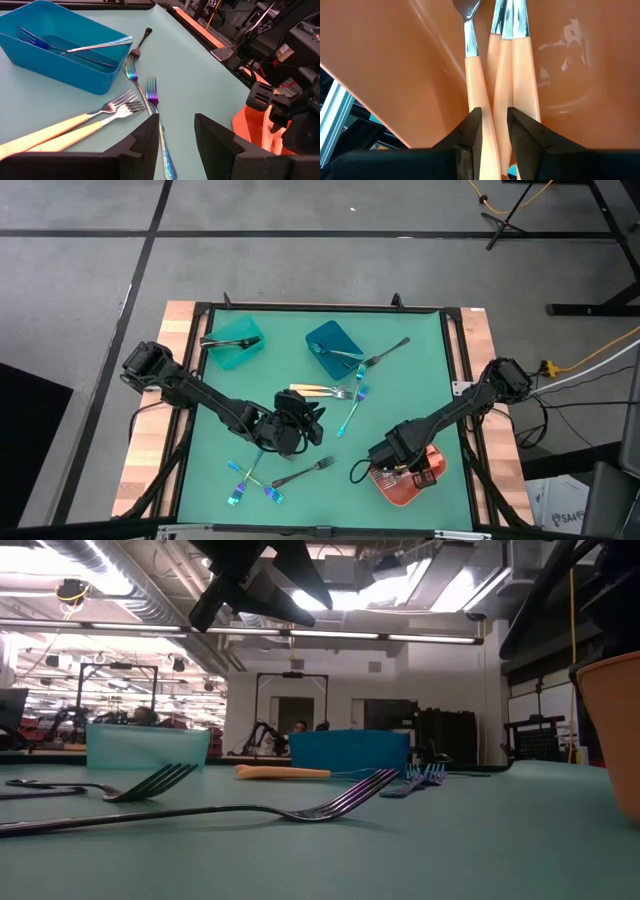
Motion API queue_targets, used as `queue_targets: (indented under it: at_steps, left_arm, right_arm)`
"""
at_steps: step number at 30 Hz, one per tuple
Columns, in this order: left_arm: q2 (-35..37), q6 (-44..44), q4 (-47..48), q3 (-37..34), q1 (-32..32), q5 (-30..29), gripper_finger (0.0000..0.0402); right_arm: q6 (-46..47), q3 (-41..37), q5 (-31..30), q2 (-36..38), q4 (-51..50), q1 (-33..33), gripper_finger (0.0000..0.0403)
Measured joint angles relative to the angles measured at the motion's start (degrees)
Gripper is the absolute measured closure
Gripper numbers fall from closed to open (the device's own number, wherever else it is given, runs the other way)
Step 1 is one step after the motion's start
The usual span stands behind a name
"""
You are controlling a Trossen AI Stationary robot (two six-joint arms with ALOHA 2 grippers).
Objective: Sort silverware by color (type)
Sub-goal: Put the black fork into the green bin
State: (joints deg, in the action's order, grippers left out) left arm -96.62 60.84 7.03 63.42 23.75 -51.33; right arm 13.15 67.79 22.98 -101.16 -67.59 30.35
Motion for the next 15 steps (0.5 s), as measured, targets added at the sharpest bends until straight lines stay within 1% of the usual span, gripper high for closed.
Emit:
queue_targets:
  at_steps: [6,10,12,15]
  left_arm:
    - [0.0,0.0,0.0,0.0,0.0,0.0,0.0283]
    - [0.0,0.0,0.0,0.0,0.0,0.0,0.0283]
    - [0.0,0.0,0.0,0.0,0.0,0.0,0.0283]
    - [0.0,0.0,0.0,0.0,0.0,0.2,0.0283]
  right_arm:
    - [0.0,0.0,0.1,0.0,-0.3,0.0,0.0313]
    - [0.0,1.5,-0.1,0.0,-3.3,0.0,0.0313]
    - [0.0,2.9,-0.8,0.0,-4.8,0.0,0.0313]
    - [-0.3,5.6,-4.3,0.1,-8.0,0.0,0.0313]
